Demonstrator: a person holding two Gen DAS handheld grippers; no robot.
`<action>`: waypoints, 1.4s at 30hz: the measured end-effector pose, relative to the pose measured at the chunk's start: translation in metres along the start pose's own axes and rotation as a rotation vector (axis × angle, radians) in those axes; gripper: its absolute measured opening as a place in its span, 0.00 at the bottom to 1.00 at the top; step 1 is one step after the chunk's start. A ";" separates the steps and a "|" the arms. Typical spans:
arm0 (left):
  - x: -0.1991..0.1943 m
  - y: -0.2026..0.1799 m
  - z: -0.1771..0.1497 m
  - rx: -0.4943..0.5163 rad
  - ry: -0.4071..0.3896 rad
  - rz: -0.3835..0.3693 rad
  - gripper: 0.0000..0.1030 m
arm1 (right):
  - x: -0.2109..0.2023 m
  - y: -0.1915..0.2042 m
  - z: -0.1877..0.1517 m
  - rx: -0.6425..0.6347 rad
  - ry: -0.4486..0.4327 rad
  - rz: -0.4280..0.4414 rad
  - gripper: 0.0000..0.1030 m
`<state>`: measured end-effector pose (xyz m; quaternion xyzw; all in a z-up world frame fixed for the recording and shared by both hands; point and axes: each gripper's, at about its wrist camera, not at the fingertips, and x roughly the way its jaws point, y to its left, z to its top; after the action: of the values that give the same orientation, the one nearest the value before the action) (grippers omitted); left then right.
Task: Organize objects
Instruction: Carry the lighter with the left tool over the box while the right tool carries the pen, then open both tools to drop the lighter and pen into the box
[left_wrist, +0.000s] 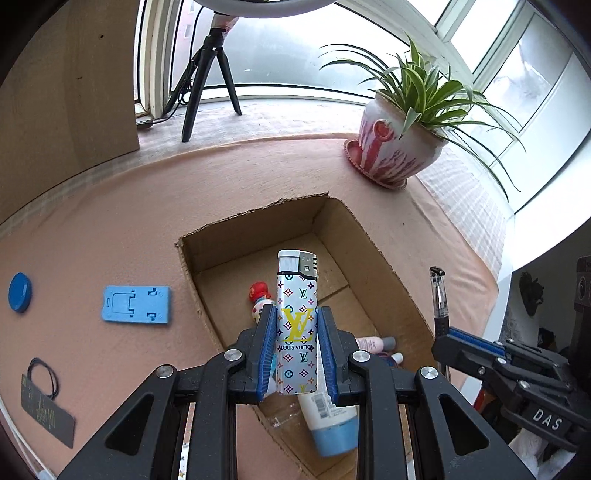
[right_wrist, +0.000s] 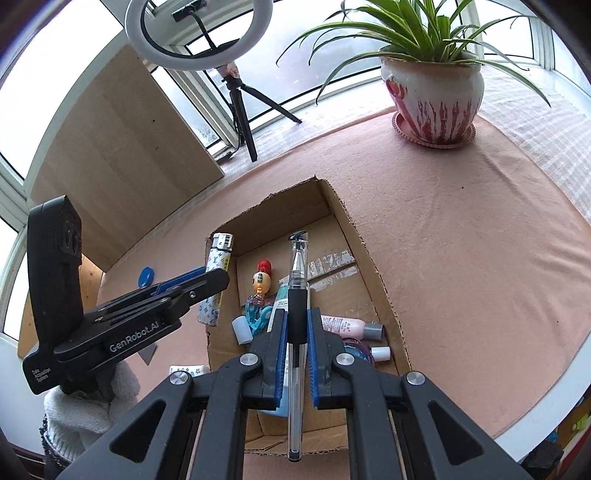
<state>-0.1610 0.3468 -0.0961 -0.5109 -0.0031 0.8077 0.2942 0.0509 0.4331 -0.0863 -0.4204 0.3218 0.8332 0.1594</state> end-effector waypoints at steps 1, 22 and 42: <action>0.005 -0.002 0.003 0.000 0.002 0.004 0.24 | 0.003 -0.001 0.001 -0.002 0.005 -0.002 0.09; 0.035 -0.008 0.026 -0.028 0.025 0.021 0.40 | 0.022 -0.005 -0.007 -0.046 0.035 -0.041 0.41; -0.082 0.152 -0.067 -0.288 -0.045 0.160 0.45 | 0.041 0.077 -0.015 -0.170 0.091 0.098 0.41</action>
<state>-0.1526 0.1619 -0.1070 -0.5282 -0.0845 0.8310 0.1525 -0.0055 0.3661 -0.0948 -0.4538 0.2770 0.8443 0.0674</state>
